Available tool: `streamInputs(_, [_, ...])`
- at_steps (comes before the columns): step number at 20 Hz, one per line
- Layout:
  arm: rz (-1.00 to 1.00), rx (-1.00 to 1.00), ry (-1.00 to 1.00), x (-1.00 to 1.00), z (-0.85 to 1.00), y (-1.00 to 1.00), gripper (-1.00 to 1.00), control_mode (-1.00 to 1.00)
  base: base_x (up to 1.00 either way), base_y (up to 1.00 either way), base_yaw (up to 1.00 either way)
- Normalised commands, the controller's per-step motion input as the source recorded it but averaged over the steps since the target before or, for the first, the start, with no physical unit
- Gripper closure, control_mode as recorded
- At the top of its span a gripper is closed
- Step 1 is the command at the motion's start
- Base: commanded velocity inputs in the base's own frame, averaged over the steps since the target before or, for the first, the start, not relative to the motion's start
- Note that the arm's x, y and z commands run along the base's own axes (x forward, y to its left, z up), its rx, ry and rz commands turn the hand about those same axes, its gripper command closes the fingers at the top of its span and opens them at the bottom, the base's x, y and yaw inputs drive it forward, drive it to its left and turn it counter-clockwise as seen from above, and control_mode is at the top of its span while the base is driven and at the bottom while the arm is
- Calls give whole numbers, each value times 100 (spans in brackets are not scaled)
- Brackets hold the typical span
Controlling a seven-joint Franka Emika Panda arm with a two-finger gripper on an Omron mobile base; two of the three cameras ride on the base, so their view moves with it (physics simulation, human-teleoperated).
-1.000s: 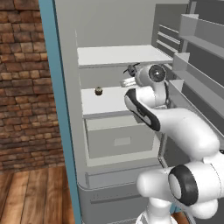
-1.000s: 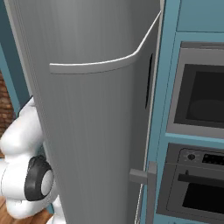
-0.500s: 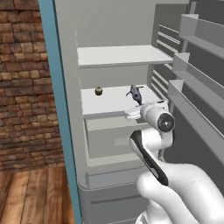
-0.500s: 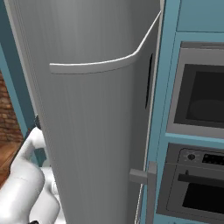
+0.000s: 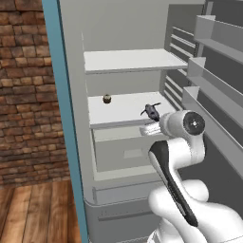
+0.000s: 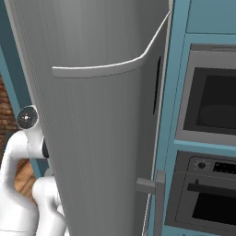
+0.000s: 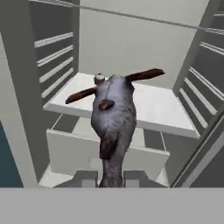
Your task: Take the fish out of the fridge, briefly rinse it in the sink, and place it on the tray next to the sink.
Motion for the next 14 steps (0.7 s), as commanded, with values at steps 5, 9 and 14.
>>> streamInputs(5, [0, 0, 40, -83, -12, 3, 100, -100, 0, 0, 0])
streamInputs(9, [5, 0, 17, -54, -44, 5, 100, -100, 0, 0, 0])
streamInputs(14, [0, 0, 0, 0, 0, 0, 100, 100, -100, 0, 25])
